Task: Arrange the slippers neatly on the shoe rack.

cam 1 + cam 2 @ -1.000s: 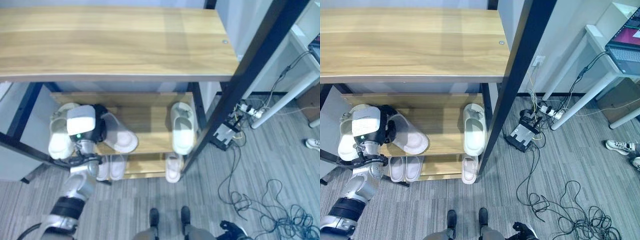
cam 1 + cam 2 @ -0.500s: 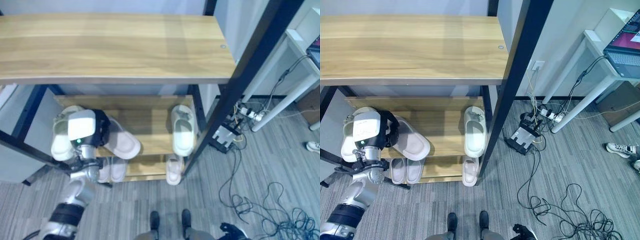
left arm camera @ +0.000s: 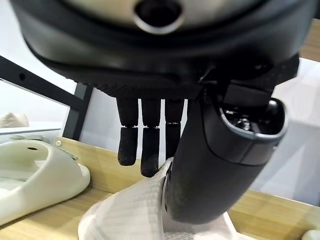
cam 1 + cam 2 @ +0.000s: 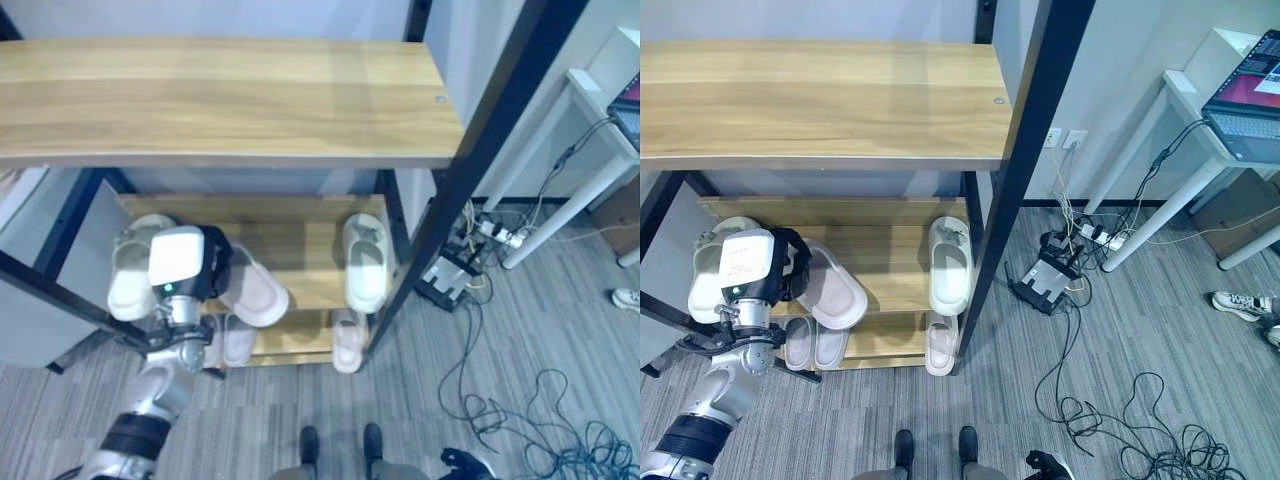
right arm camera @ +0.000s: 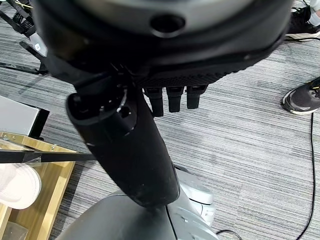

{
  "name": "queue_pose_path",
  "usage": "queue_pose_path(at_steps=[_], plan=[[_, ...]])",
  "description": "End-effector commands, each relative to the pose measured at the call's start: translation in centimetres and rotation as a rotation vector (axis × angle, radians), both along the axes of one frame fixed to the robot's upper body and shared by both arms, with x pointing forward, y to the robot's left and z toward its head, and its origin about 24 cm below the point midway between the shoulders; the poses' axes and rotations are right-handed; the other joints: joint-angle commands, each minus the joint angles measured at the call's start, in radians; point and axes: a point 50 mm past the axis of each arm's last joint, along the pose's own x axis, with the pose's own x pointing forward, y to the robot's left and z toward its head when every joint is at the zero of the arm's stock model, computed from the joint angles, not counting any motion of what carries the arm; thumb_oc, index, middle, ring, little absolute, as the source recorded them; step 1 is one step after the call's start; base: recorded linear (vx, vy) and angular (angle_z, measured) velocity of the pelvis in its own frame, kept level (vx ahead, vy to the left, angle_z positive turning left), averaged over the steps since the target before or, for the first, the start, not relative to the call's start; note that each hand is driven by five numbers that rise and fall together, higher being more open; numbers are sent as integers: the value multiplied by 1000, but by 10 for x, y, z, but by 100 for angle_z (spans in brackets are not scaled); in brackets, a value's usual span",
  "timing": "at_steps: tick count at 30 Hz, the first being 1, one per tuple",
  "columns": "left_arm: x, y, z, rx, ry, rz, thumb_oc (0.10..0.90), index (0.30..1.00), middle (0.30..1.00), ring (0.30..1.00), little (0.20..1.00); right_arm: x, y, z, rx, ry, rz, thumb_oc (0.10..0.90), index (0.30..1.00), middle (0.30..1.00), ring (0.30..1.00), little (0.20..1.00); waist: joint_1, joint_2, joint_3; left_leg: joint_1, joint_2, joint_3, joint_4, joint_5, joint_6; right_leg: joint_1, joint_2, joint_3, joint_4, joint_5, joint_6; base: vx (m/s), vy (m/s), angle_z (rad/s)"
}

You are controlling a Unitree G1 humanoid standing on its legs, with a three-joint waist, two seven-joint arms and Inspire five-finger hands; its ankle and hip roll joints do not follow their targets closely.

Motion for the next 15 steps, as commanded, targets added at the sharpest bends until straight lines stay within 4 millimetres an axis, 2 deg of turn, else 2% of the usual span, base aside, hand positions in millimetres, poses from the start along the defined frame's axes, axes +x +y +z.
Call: queue_pose_path(at_steps=[1, 6, 15], plan=[[20, -18, 53, 15, -222, -109, 400, 300, 300, 300, 300, -12, -8, -2, -30, 43, 10, 800, 900, 900, 900, 900, 16, 19, -23, 65, 20, -6, -2, -148, -23, 74, 2, -34, 11, -136, 58, 0, 0, 0], [20, -20, 52, 14, -220, -127, 400, 300, 300, 300, 300, -12, -8, -2, -30, 39, 12, 800, 900, 900, 900, 900, 15, 21, -23, 66, 20, -4, -2, -148, -22, 72, 2, -33, 10, -135, 58, 0, 0, 0], [9, -39, 69, -61, -328, -280, 400, 300, 300, 300, 300, -17, -4, -4, -19, 50, -3, 800, 900, 900, 900, 900, 20, 22, -31, 77, 19, -3, -2, -152, -21, 87, -1, -35, 13, -137, 61, 0, 0, 0]])
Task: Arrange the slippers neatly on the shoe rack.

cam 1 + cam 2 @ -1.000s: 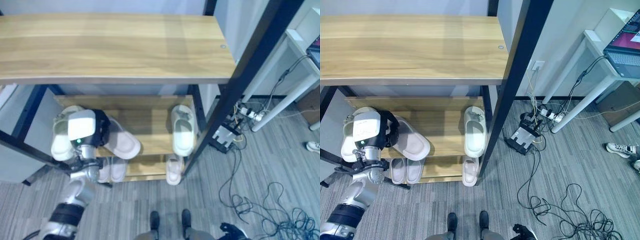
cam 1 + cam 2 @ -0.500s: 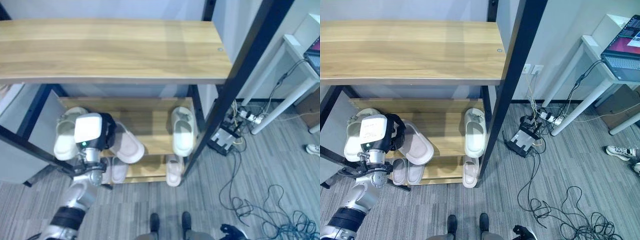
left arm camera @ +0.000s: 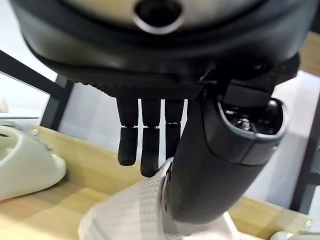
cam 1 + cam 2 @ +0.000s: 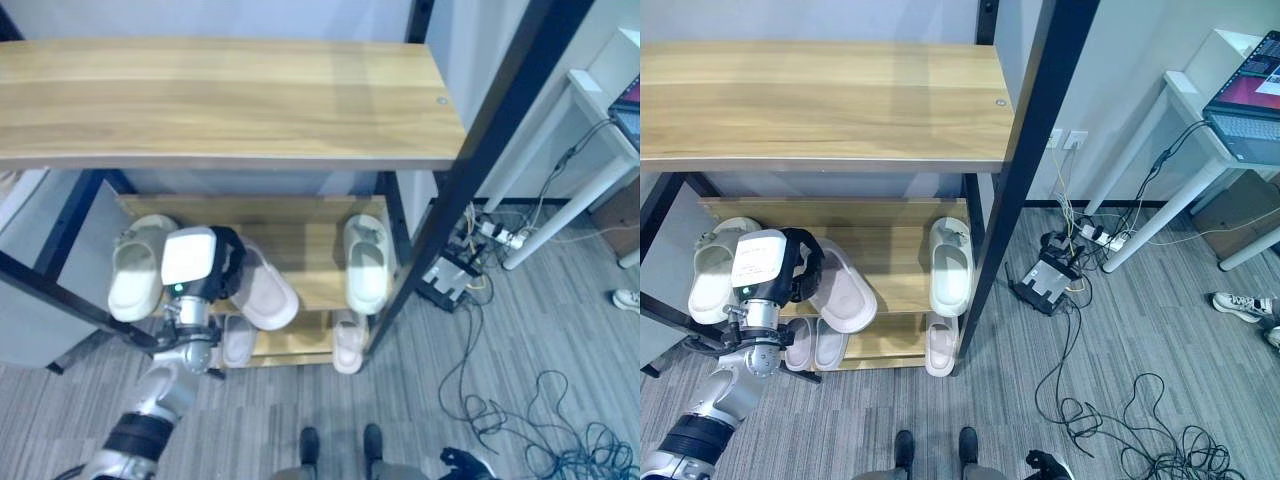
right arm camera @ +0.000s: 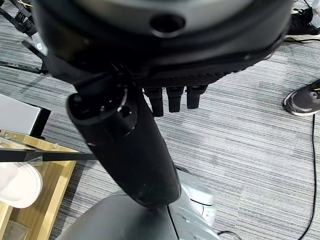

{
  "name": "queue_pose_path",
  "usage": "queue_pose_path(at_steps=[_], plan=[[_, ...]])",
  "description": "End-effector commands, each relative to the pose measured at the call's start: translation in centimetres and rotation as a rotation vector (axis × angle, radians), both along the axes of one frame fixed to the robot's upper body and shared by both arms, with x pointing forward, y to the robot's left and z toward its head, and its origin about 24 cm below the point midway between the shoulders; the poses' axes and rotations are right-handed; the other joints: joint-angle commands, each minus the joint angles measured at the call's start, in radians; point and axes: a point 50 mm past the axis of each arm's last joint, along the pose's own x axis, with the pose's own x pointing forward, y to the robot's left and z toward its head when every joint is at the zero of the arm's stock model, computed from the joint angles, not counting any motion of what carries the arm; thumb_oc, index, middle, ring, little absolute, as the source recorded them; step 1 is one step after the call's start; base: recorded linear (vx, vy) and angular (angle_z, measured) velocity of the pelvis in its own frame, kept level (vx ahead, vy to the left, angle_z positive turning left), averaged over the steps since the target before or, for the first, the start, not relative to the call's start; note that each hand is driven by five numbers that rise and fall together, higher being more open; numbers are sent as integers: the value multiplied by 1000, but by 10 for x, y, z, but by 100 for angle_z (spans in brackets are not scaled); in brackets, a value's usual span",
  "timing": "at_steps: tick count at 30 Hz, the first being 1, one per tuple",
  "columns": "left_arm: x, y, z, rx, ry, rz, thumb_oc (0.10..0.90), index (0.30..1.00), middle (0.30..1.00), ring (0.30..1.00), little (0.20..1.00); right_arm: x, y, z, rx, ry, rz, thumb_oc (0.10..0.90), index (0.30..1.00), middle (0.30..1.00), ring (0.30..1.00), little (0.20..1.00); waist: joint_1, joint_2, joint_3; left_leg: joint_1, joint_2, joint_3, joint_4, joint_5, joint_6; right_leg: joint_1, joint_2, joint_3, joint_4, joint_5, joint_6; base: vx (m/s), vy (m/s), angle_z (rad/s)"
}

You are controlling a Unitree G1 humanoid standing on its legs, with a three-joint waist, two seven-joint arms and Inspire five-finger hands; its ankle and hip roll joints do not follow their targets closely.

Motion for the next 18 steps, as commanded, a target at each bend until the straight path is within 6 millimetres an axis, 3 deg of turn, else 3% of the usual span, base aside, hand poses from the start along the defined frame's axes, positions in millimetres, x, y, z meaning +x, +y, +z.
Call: queue_pose_path(at_steps=[1, 10, 18], plan=[[8, -30, 64, -36, -302, -205, 400, 300, 300, 300, 300, -17, -4, -4, -15, 53, -3, 800, 900, 900, 900, 900, 22, 22, -33, 74, 18, -4, -2, -155, -25, 84, -1, -34, 14, -140, 63, 0, 0, 0], [-25, -27, 49, -135, -245, -270, 400, 300, 300, 300, 300, -23, 6, -7, 15, 77, 8, 800, 900, 900, 900, 900, 48, 23, -81, 136, 16, -14, -2, -161, -15, 129, -10, -41, 44, -159, 63, 0, 0, 0], [-39, -18, 44, -139, -199, -263, 400, 300, 300, 300, 300, -35, 10, -10, 36, 122, 24, 800, 900, 900, 900, 900, 60, 24, -108, 212, 15, -31, 13, -181, 1, 179, -17, -49, 118, -209, 52, -6, 23, 6]])
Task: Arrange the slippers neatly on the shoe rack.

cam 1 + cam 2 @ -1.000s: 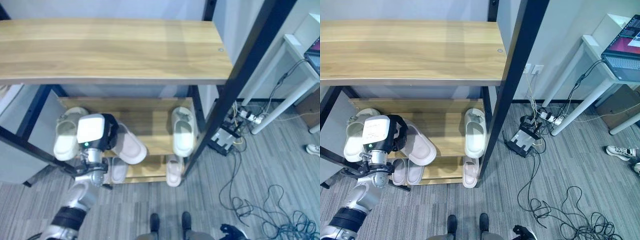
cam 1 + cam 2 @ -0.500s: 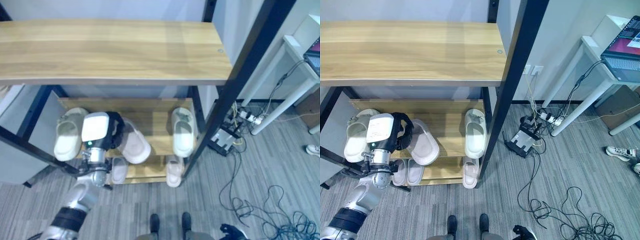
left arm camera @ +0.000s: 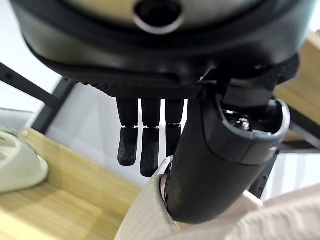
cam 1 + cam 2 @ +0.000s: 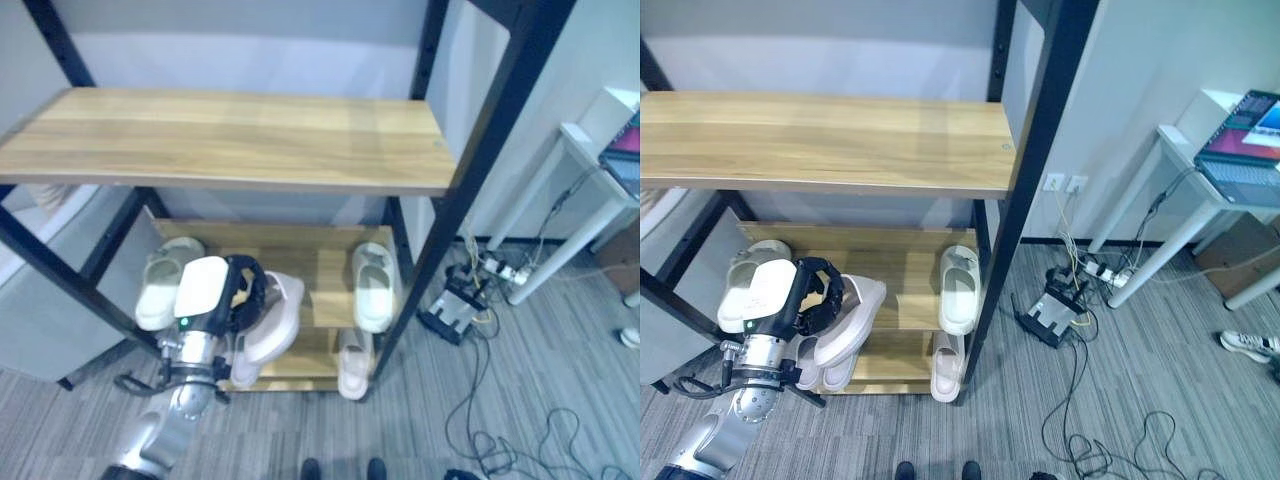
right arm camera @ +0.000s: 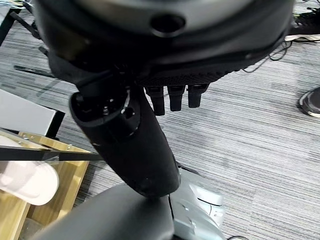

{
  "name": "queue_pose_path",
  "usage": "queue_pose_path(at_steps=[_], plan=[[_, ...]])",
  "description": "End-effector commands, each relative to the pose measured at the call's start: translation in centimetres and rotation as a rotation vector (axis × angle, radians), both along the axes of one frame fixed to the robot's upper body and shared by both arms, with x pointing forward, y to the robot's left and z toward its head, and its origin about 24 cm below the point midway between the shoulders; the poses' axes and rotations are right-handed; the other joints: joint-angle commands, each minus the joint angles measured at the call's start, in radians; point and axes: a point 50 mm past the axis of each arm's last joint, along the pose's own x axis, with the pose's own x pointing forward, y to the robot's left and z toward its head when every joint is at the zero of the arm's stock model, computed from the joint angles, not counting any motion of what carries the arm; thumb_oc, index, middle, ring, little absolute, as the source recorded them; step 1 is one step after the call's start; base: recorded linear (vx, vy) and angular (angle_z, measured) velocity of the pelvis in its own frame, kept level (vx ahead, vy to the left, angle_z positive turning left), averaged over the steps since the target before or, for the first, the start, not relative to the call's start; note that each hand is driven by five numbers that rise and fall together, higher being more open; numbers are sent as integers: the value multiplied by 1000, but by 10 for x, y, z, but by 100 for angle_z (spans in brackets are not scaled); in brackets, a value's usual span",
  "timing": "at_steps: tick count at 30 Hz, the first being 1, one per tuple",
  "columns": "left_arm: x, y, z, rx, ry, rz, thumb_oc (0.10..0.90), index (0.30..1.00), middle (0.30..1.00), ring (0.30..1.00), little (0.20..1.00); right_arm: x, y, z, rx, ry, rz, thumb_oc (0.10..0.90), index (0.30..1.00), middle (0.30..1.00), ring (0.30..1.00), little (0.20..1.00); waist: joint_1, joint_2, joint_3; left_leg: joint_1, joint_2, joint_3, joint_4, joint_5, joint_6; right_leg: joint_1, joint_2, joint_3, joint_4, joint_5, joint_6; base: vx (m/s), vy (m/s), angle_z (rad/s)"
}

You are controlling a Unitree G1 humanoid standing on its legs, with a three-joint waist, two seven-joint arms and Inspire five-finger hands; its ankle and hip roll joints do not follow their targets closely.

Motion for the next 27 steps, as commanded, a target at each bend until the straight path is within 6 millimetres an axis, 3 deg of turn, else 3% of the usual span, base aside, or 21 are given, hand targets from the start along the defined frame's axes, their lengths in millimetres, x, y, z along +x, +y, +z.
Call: queue_pose_path(at_steps=[1, 10, 15, 18, 23, 24, 25, 27], plan=[[11, -4, 64, -20, -288, -90, 400, 300, 300, 300, 300, -2, 7, -2, 32, 25, 63, 800, 900, 900, 900, 900, 10, 21, -55, 91, 17, -13, 25, -155, -1, 53, -17, -38, 118, -183, 53, 0, 0, 0], [-17, -6, 60, -60, -224, -158, 400, 300, 300, 300, 300, -10, 13, -4, 47, 45, 101, 800, 900, 900, 900, 900, 34, -3, -50, 121, 6, -22, 119, -207, 1, 126, -35, -75, 159, -217, 51, 13, 9, 13], [-38, -1, 46, -140, -138, -144, 400, 300, 300, 300, 300, -3, 16, -2, 48, 10, 125, 800, 900, 900, 900, 900, 47, 9, -40, 159, 7, -23, 120, -215, 7, 146, -39, -69, 178, -226, 55, 6, 1, 5], [-38, -2, 44, -141, -119, -156, 400, 300, 300, 300, 300, 0, 15, -1, 46, 0, 126, 800, 900, 900, 900, 900, 47, 9, -32, 153, 9, -27, 137, -217, 6, 144, -39, -72, 193, -233, 53, -26, -5, 4], [-21, -21, 48, -169, -130, -257, 400, 300, 300, 300, 300, 51, 14, 11, -5, -156, 175, 800, 900, 900, 900, 900, 47, 17, 110, 17, 6, -32, 353, -268, 2, 53, -52, -83, 334, -265, 32, -233, -16, 18], [-16, -26, 48, -192, -151, -271, 400, 300, 300, 300, 300, 43, 12, 9, -30, -141, 180, 800, 900, 900, 900, 900, 41, 23, 151, -20, 8, -26, 402, -277, 6, 14, -55, -82, 379, -268, 28, -495, 33, 34], [-5, -33, 52, -172, -178, -301, 400, 300, 300, 300, 300, 57, -1, 16, -72, -170, 201, 800, 900, 900, 900, 900, 34, 36, 217, -116, 16, -18, 510, -305, 17, -86, -53, -69, 485, -283, 21, -470, 46, 21], [-5, -37, 56, -167, -192, -334, 400, 300, 300, 300, 300, 69, -9, 21, -107, -203, 194, 800, 900, 900, 900, 900, 34, 44, 246, -183, 19, -14, 570, -317, 23, -155, -51, -59, 546, -293, 16, -279, 38, -7]])
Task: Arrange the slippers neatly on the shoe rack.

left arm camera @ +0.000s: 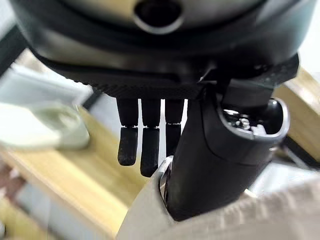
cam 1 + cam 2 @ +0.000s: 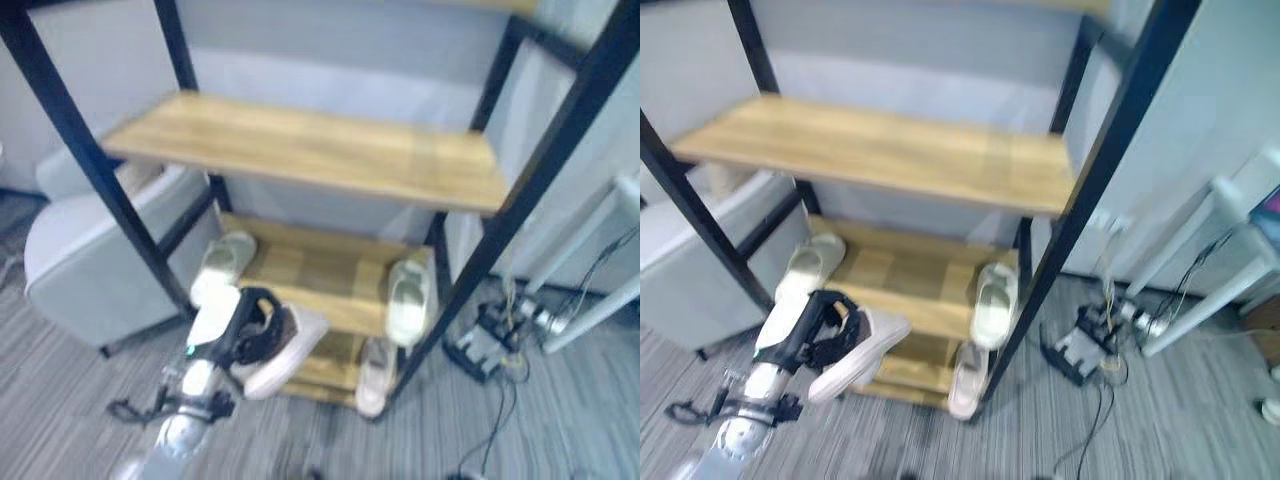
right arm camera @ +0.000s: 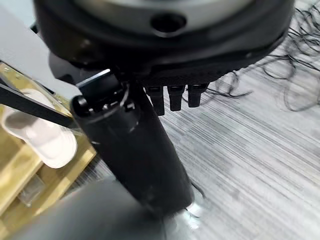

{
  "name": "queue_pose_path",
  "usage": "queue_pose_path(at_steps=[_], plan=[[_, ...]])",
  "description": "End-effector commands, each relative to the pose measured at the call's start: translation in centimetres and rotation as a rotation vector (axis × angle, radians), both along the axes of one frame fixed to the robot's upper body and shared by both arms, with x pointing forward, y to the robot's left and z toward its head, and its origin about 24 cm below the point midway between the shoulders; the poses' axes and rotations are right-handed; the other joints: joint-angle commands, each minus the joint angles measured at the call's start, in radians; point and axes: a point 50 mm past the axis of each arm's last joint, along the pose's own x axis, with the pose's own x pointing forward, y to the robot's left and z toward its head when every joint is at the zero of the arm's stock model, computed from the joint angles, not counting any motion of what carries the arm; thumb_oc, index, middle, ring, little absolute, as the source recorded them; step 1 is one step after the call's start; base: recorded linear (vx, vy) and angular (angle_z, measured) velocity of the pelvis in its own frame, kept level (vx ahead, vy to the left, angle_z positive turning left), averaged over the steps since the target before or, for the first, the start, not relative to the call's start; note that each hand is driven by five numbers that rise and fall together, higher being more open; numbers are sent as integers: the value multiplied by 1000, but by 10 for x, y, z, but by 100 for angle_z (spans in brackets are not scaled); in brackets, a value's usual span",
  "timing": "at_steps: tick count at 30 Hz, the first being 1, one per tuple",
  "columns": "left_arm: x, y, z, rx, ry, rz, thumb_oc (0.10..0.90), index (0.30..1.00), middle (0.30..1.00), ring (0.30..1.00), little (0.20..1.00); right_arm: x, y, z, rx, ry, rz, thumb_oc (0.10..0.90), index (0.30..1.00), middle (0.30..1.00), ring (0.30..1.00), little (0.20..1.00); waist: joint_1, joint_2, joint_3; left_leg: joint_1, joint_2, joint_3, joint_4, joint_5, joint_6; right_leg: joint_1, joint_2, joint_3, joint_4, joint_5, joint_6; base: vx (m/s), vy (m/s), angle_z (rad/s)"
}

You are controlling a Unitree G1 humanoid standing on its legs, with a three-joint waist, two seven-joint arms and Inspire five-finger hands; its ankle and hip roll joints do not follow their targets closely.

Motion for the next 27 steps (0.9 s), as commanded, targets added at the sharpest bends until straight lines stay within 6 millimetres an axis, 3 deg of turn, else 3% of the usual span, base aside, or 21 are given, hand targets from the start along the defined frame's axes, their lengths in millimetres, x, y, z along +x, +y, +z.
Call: queue_pose_path(at_steps=[1, 3, 9, 13, 17, 18, 19, 24, 26, 27], plan=[[-6, -2, 42, -49, -236, -57, 400, 300, 300, 300, 300, -4, 18, -4, 40, -22, -7, 800, 900, 900, 900, 900, -20, -10, -30, 29, 48, 46, 81, -158, 11, 30, -9, 9, 42, -69, 14, -151, 37, -22], [-7, -8, 44, -55, -252, -95, 400, 300, 300, 300, 300, 10, 13, 2, 14, -71, 10, 800, 900, 900, 900, 900, -17, -5, -45, -75, 53, 53, 165, -187, 21, -77, -7, 23, 126, -94, 10, -145, 43, -19], [-6, -12, 44, -74, -264, -93, 400, 300, 300, 300, 300, 31, 12, 13, -10, -139, 51, 800, 900, 900, 900, 900, -18, -1, -41, -209, 52, 49, 298, -227, 49, -223, -15, 58, 255, -135, -2, -87, 34, -9], [-1, -17, 42, -66, -283, -88, 400, 300, 300, 300, 300, 52, 15, 24, -15, -223, 72, 800, 900, 900, 900, 900, -9, -1, -7, -298, 45, 46, 409, -271, 69, -322, -9, 79, 360, -185, -15, -69, 23, -2], [11, -29, 39, -53, -334, -77, 400, 300, 300, 300, 300, 82, 22, 44, -33, -358, 113, 800, 900, 900, 900, 900, -17, 0, 24, -479, 35, 40, 552, -298, 79, -496, 4, 80, 483, -222, -30, -91, -11, 5], [24, -41, 45, -29, -416, -57, 400, 300, 300, 300, 300, 110, 24, 68, -51, -505, 118, 800, 900, 900, 900, 900, -29, 0, 30, -630, 34, 21, 681, -353, 76, -642, 10, 93, 608, -292, -44, -84, -87, 11], [42, -54, 66, -8, -562, -35, 400, 300, 300, 300, 300, 135, 20, 98, -85, -661, 118, 800, 900, 900, 900, 900, -46, 0, 26, -812, 43, 8, 811, -383, 77, -824, 6, 100, 745, -329, -61, -68, -87, 23], [52, -57, 100, -48, -768, 38, 400, 300, 300, 300, 300, 150, 13, 125, -119, -796, 109, 800, 900, 900, 900, 900, -59, -2, 18, -988, 53, -6, 974, -430, 75, -1005, -7, 116, 922, -372, -74, -7, -39, 18], [50, -57, 125, -84, -907, 63, 400, 300, 300, 300, 300, 153, 9, 132, -142, -829, 93, 800, 900, 900, 900, 900, -61, -1, 32, -1063, 56, -10, 1065, -455, 74, -1083, -9, 121, 1023, -401, -82, 31, -45, -1], [50, -57, 126, -84, -909, 64, 400, 300, 300, 300, 300, 154, 9, 133, -142, -830, 94, 800, 900, 900, 900, 900, -62, -1, 30, -1070, 56, -11, 1073, -459, 74, -1090, -9, 122, 1031, -404, -82, 29, -36, 6]])
